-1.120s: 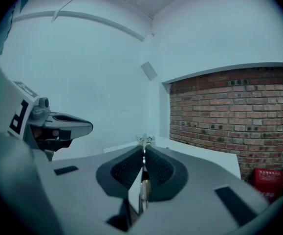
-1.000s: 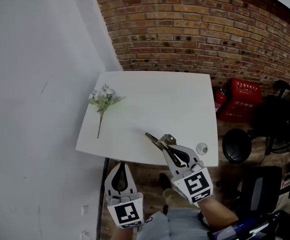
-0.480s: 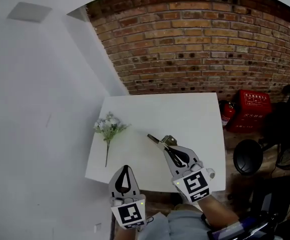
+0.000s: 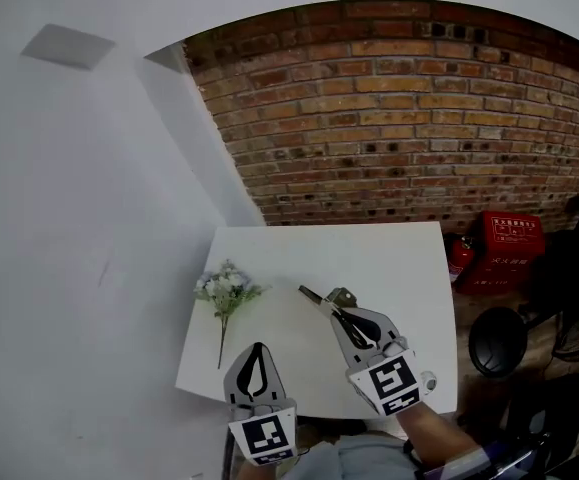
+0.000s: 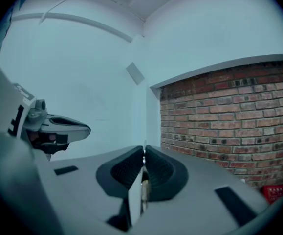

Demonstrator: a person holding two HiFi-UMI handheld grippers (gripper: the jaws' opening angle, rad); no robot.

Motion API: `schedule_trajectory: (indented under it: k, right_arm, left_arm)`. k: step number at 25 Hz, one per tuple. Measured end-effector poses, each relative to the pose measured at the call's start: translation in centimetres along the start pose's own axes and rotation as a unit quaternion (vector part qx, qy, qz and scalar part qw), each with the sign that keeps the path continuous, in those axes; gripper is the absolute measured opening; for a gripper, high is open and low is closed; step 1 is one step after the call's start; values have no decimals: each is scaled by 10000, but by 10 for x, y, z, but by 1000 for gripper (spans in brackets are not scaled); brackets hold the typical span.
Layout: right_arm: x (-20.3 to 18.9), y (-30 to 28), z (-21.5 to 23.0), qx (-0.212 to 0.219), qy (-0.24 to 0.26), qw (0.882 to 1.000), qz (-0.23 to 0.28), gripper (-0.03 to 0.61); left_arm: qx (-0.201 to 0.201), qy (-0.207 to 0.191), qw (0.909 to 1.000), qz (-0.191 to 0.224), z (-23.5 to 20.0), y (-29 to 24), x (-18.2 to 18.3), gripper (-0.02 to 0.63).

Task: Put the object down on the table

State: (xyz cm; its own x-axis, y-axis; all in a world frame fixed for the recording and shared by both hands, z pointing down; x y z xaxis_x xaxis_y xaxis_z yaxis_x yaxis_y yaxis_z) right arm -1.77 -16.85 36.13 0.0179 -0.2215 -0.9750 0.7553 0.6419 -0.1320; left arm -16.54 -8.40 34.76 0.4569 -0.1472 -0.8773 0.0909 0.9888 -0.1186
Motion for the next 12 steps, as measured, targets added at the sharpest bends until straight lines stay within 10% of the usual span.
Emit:
schedule_trajectory:
  k: [12]
  right_arm:
    - [-3, -80, -7, -100, 120, 9996, -242, 25]
  left_arm:
    - [-44, 170, 9998, 8, -60, -56, -29, 9]
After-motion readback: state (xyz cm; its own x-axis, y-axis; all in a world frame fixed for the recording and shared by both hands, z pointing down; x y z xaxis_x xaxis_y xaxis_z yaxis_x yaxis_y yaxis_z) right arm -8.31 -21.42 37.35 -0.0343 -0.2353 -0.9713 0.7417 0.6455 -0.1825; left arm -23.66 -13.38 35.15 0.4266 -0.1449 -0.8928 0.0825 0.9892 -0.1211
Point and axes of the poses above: the fingertips, and each gripper's own axes: y backward along the fingers, z to its right, x out of its top, the point moved 4 cm from there along y, backward along the fingers, and after that the axes turned 12 degrees about -y, right-handed, at the moved point
